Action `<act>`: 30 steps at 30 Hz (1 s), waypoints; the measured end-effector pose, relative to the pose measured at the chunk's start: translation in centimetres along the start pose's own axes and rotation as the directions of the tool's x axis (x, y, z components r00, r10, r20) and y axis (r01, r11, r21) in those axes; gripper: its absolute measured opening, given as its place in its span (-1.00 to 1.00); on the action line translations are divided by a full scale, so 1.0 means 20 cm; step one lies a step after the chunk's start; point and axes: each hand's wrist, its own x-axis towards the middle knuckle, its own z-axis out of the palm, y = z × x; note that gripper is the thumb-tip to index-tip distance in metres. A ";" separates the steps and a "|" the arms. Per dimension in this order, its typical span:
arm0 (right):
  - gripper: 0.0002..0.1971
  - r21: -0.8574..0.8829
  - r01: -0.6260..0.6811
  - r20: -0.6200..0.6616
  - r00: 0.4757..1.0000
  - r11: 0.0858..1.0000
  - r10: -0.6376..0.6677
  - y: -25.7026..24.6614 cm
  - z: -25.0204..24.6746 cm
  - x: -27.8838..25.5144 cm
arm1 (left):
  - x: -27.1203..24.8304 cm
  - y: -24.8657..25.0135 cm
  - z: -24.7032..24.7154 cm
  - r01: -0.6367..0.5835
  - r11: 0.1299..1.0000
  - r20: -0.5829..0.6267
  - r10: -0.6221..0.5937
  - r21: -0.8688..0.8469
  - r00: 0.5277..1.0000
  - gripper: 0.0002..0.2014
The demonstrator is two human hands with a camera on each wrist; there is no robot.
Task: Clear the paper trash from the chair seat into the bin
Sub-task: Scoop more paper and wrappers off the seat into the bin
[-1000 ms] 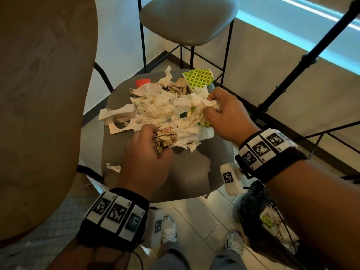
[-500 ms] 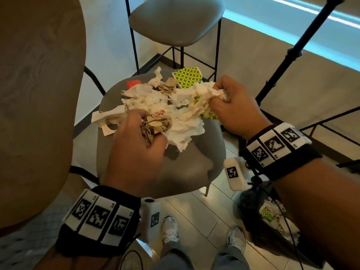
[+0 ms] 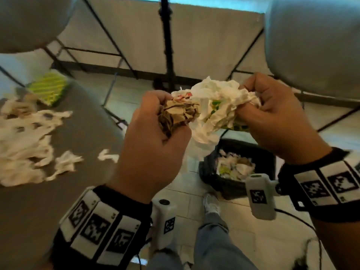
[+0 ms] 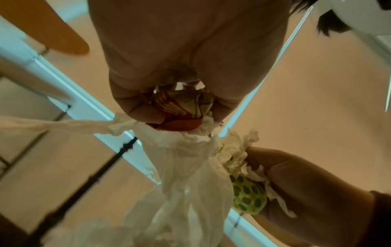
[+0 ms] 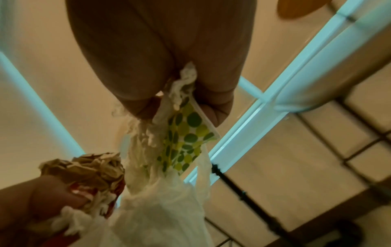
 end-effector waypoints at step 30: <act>-0.09 -0.025 -0.899 0.137 0.430 0.437 0.892 2.83 0.22 -0.42 | 0.11 -1.47 2.17 0.248 0.790 0.671 -0.609 0.560 0.424 0.03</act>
